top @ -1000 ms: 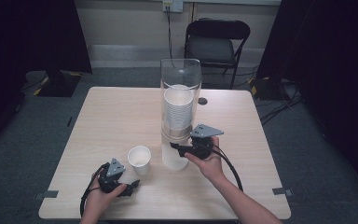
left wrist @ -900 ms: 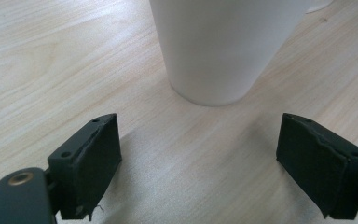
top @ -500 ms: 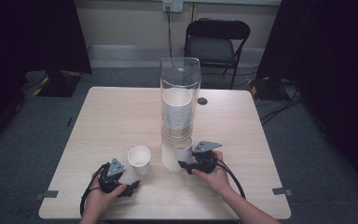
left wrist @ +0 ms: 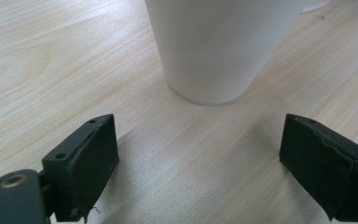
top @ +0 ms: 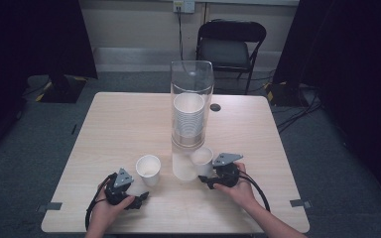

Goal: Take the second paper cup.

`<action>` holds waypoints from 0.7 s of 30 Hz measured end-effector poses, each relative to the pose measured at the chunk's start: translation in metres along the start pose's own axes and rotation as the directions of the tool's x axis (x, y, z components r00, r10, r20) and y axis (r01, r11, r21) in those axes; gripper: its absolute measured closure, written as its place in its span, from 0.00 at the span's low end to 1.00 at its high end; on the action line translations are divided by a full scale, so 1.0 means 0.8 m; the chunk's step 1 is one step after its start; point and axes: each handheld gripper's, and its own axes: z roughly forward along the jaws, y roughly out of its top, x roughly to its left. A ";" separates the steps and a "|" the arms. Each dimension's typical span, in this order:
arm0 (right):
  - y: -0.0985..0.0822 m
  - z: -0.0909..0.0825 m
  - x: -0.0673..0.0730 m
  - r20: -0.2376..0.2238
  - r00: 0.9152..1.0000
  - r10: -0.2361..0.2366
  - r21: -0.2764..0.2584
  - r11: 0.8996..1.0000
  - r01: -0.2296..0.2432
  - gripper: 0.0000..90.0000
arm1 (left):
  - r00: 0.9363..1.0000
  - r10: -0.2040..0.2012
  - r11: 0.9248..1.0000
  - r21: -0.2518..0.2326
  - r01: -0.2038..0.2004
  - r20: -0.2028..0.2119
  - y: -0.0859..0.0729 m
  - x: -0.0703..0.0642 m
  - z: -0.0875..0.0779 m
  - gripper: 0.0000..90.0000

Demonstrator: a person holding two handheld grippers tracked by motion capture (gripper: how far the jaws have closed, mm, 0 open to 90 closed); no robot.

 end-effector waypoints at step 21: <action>-0.020 -0.010 -0.020 0.029 0.999 0.030 0.018 0.999 -0.030 0.39 | 1.000 0.000 1.000 0.000 0.000 0.000 0.000 0.000 0.000 0.12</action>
